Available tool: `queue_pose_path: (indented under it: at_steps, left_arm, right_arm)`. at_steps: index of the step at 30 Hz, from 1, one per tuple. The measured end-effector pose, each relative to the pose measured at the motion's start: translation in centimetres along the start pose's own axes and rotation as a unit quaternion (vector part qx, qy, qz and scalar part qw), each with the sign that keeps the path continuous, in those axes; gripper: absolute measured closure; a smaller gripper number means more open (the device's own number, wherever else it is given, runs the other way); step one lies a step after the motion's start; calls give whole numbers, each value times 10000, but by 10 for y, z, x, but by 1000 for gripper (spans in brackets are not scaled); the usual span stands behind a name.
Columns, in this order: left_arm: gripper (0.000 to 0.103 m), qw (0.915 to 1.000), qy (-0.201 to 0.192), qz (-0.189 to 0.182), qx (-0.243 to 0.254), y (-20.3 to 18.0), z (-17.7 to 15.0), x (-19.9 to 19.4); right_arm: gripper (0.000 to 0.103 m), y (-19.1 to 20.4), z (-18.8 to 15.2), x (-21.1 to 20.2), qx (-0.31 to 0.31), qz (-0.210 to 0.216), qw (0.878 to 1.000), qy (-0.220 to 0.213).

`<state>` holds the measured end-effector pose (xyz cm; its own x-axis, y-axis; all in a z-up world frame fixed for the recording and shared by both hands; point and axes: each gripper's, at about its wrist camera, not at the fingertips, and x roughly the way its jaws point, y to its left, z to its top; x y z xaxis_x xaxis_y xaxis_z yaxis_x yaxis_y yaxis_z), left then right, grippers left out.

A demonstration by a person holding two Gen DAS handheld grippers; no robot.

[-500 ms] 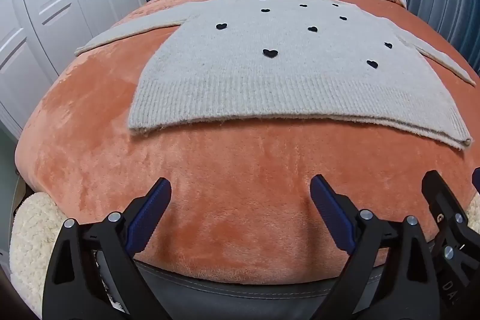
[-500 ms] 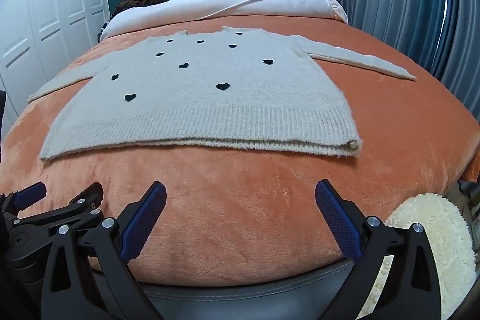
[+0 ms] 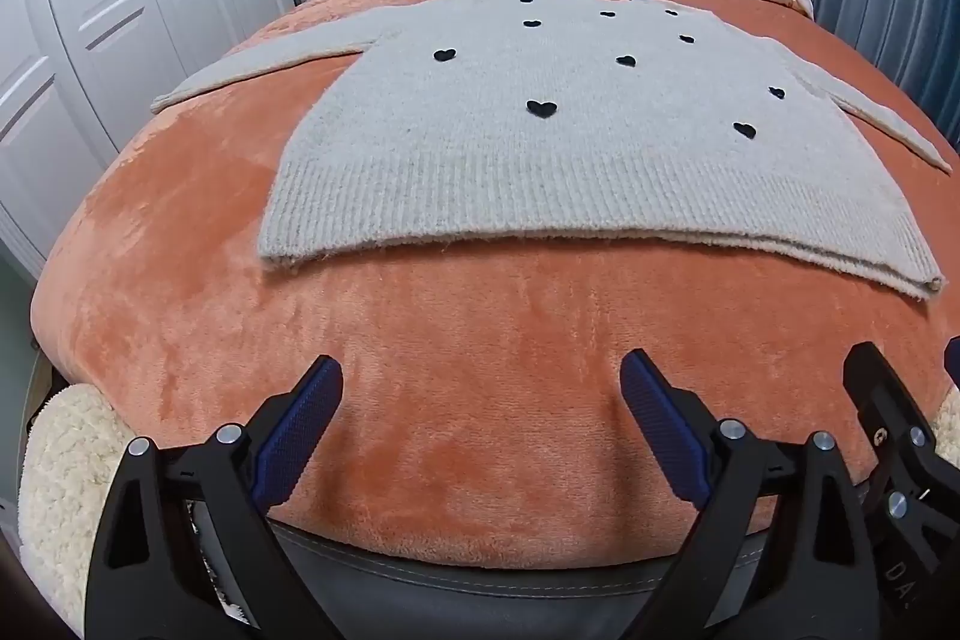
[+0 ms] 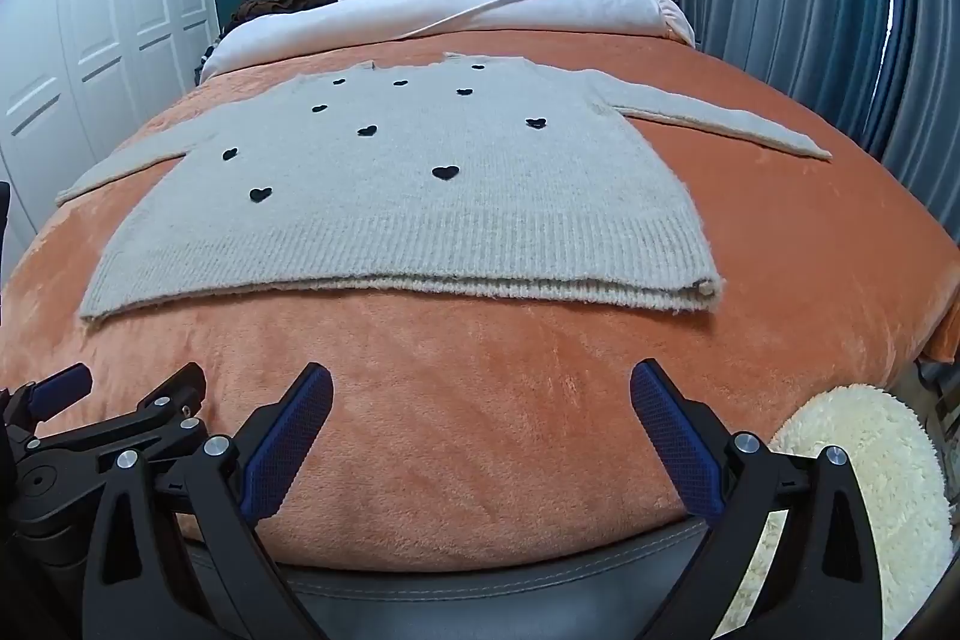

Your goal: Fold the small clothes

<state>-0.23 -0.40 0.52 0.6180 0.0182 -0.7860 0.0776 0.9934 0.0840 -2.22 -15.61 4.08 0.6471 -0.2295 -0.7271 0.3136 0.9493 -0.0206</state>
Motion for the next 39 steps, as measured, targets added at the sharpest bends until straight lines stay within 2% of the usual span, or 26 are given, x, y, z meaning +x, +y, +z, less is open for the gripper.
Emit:
queue_pose_path:
  at_steps: [39]
  left_arm:
    - [12,10000,-44,83,-17,3,-5,0]
  right_arm:
    - [5,0,-2,4,-1,33,10000,76]
